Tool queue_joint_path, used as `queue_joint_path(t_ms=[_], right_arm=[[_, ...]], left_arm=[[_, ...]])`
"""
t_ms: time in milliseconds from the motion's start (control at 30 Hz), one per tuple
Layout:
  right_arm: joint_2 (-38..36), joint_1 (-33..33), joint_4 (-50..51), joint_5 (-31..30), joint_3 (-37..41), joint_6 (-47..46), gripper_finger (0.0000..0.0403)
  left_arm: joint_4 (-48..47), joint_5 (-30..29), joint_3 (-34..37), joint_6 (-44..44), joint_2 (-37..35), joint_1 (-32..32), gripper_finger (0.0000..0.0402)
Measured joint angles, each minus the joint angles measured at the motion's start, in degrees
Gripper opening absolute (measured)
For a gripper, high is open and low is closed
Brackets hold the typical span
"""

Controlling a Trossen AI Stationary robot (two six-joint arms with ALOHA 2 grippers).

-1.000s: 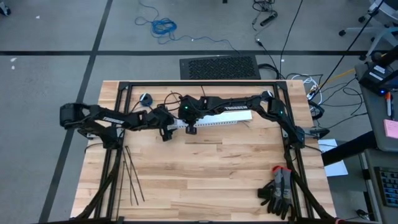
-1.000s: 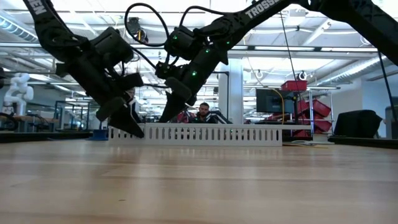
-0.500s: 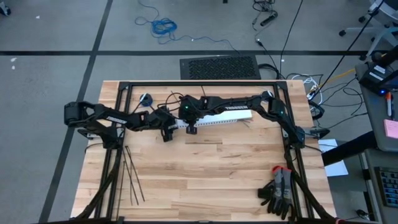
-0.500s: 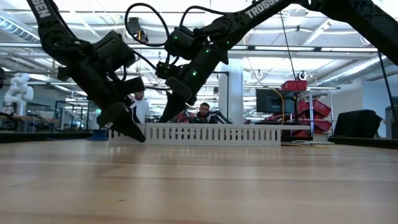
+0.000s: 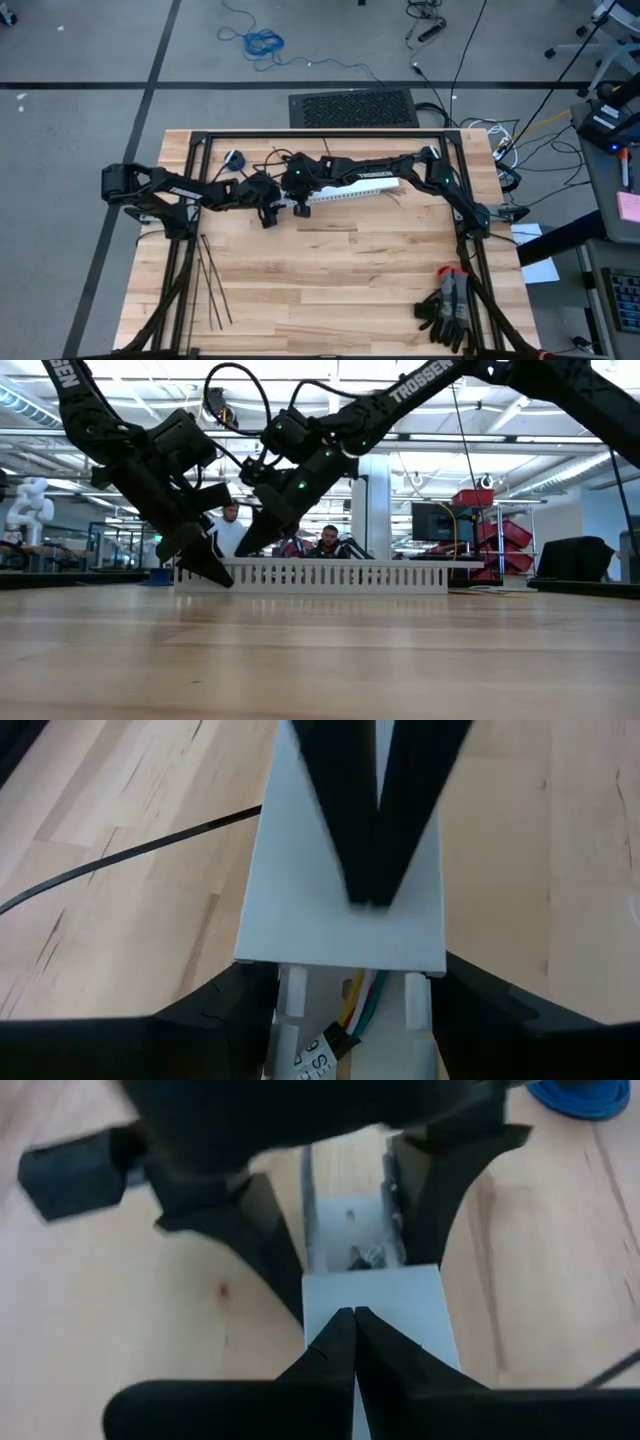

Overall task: Ziptie cables
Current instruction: Close the white cable duct

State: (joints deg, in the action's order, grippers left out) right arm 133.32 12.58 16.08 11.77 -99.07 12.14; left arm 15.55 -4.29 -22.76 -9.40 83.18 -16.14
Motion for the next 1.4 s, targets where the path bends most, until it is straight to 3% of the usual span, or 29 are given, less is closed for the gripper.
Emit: queue_joint_path(t_ms=[267, 533, 700, 867, 967, 1167, 1400], right_arm=[[-2.0, -1.2, -3.9, -1.1, 0.3, -0.4, 0.0], [-8.6, -2.2, 5.2, -4.2, 0.2, 2.3, 0.0], [-6.6, -1.0, 7.3, -6.4, 0.4, 1.9, 0.0], [-4.3, 0.3, 5.9, -5.0, -0.1, 0.7, 0.0], [-2.8, 0.8, 6.2, -4.7, -0.2, 0.5, 0.0], [-2.0, 1.3, 6.1, -3.9, -0.3, -0.1, 0.0], [-2.0, 1.4, 5.7, -2.6, -0.1, 0.0, 0.0]], left_arm=[[-0.2, -0.1, 0.0, 0.0, 0.0, 0.0, 0.022], [0.4, 0.0, -0.1, -0.4, 0.0, 0.0, 0.022], [0.4, 0.0, -0.1, -1.5, 0.0, 0.0, 0.0234], [-2.0, -1.3, -0.1, -1.6, -0.5, -0.1, 0.0288], [-8.1, -4.2, -0.7, -0.9, -2.8, 0.0, 0.031], [-17.6, -8.2, -0.7, -1.0, -9.6, 0.0, 0.0314], [-11.1, -7.8, 0.9, -2.3, -9.7, -0.5, 0.0314]])
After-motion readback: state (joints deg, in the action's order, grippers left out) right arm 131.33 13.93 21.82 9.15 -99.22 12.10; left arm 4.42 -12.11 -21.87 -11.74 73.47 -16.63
